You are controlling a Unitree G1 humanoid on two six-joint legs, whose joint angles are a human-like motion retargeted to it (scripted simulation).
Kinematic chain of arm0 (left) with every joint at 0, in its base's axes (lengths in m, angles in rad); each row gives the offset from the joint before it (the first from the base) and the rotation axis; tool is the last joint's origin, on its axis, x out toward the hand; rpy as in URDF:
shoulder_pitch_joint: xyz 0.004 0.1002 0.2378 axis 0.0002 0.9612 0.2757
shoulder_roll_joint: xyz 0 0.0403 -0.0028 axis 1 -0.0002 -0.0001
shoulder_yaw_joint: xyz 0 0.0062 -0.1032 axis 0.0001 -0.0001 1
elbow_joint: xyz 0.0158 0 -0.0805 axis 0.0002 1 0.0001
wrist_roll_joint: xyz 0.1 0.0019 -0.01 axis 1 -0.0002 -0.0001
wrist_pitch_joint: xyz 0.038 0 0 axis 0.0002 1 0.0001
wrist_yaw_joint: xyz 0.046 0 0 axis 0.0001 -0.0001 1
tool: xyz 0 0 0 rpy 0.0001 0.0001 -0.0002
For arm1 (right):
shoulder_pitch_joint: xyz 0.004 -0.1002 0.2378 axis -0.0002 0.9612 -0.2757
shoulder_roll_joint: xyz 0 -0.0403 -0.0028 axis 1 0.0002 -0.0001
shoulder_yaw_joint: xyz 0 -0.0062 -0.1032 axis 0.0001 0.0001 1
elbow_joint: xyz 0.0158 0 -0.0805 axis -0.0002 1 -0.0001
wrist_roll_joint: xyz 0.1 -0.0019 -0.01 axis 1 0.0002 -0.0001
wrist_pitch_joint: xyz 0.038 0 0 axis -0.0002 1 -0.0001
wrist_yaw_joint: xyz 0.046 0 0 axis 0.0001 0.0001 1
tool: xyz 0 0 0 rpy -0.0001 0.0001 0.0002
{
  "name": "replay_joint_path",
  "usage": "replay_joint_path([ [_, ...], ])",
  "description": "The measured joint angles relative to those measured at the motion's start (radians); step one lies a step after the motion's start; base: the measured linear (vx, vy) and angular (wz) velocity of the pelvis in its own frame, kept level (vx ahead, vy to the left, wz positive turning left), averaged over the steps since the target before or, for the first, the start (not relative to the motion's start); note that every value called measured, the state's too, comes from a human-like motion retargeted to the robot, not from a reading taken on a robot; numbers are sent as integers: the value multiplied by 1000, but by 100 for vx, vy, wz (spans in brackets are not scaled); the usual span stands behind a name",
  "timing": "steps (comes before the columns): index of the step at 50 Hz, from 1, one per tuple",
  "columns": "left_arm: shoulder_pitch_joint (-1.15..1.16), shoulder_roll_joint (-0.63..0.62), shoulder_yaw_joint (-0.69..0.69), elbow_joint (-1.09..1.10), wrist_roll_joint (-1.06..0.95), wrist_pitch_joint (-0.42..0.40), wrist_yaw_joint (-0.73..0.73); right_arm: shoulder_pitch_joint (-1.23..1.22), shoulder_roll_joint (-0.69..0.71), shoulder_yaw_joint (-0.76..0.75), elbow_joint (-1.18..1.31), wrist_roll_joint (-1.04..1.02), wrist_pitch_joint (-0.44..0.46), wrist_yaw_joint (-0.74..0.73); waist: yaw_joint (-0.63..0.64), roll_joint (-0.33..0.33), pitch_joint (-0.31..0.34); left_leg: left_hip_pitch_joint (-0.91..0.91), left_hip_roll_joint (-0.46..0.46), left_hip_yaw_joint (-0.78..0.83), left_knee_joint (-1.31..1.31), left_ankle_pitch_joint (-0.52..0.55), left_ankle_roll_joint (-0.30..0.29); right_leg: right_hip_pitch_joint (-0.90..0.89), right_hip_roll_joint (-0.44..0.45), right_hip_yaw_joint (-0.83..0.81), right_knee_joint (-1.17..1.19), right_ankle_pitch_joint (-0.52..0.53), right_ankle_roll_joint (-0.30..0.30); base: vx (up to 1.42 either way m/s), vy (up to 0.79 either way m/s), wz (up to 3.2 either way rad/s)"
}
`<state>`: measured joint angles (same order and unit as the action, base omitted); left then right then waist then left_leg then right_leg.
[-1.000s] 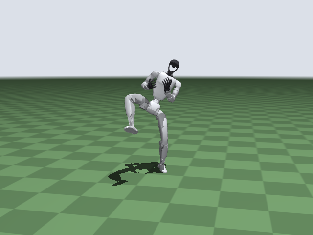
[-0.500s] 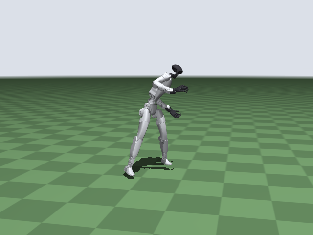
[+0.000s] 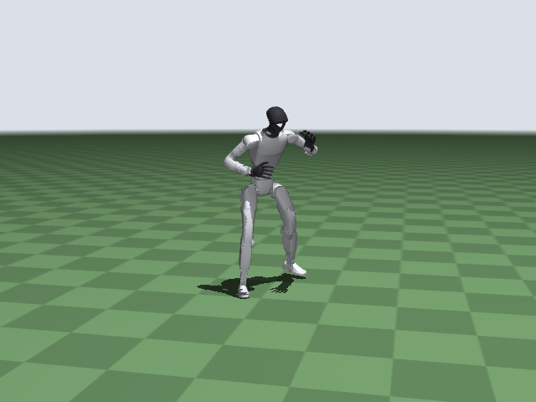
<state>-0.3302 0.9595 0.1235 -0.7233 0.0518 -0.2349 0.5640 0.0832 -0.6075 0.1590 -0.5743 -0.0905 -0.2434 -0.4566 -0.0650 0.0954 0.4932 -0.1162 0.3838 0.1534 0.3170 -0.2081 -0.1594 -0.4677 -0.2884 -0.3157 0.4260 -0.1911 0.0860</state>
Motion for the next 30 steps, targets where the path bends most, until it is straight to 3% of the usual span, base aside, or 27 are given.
replay_joint_path([
  [3,-573,115,-386,163,134,68,-11,-5,-26,-36,21,46,-5,2,-140,14,-26,51,-10,115,-24,41,-17,7,40,54,-102,41,44,10,-7,-141],
  [5,-1046,97,-736,403,195,120,-38,12,-21,-62,24,78,-14,-13,-215,2,-41,84,-26,150,-40,68,-19,29,59,88,-176,64,60,11,-5,-123],
  [7,-1461,-11,-1063,803,200,183,-86,-22,-8,-59,28,109,-12,-22,-295,-38,0,129,-45,150,-45,95,-20,79,70,117,-238,80,55,11,-3,-97],
  [10,-1723,-242,-1332,1578,186,285,-256,-69,-16,-49,5,145,2,-40,-433,-69,-2,153,-56,131,-28,124,-15,111,81,145,-275,83,41,15,-2,-70],
  [12,-1711,-377,-1318,2034,213,281,-437,-91,11,-41,-52,141,-16,-92,-513,-73,-53,153,-51,142,-13,140,-20,97,96,166,-271,73,22,18,-3,-78],
  [13,-1700,-382,-1285,2137,221,280,-496,-125,23,-46,-91,125,-14,-95,-550,-80,-61,167,-51,159,-12,149,-29,96,104,183,-265,68,14,17,-4,-104],
  [15,-1649,-313,-1230,2115,175,253,-471,-213,59,-62,-175,83,-6,-105,-597,-95,-70,212,-57,205,-13,169,-48,99,122,227,-258,61,3,15,-4,-134],
  [17,-1553,-180,-1173,1852,29,211,-301,-352,117,-44,-231,22,21,-106,-605,-126,-46,280,-74,246,-14,193,-63,132,142,285,-265,60,-2,13,-3,-158],
  [20,-1285,-94,-952,1449,-154,104,-123,-575,168,-2,-228,-99,56,-120,-568,-135,-38,314,-99,233,45,209,-36,175,163,361,-284,65,-26,10,-1,-134],
  [23,-926,-261,-647,1150,-292,75,-197,-875,164,70,-19,-219,136,-176,-477,-106,-73,292,-112,186,131,230,4,201,171,411,-311,78,-48,5,2,-82],
  [25,-707,-388,-545,1000,-374,51,-281,-1114,159,146,235,-263,201,-195,-416,-91,-94,282,-124,156,159,251,6,214,166,432,-331,87,-48,1,2,-43],
  [27,-517,-514,-528,900,-389,36,-317,-1349,164,254,586,-217,271,-200,-354,-79,-110,271,-138,123,174,266,-3,228,154,439,-356,99,-38,-1,1,-9],
  [30,-261,-661,-572,792,-452,12,-339,-1656,170,432,1181,16,348,-153,-255,-67,-116,252,-155,85,186,278,-30,252,127,424,-402,121,-16,-8,2,32],
])
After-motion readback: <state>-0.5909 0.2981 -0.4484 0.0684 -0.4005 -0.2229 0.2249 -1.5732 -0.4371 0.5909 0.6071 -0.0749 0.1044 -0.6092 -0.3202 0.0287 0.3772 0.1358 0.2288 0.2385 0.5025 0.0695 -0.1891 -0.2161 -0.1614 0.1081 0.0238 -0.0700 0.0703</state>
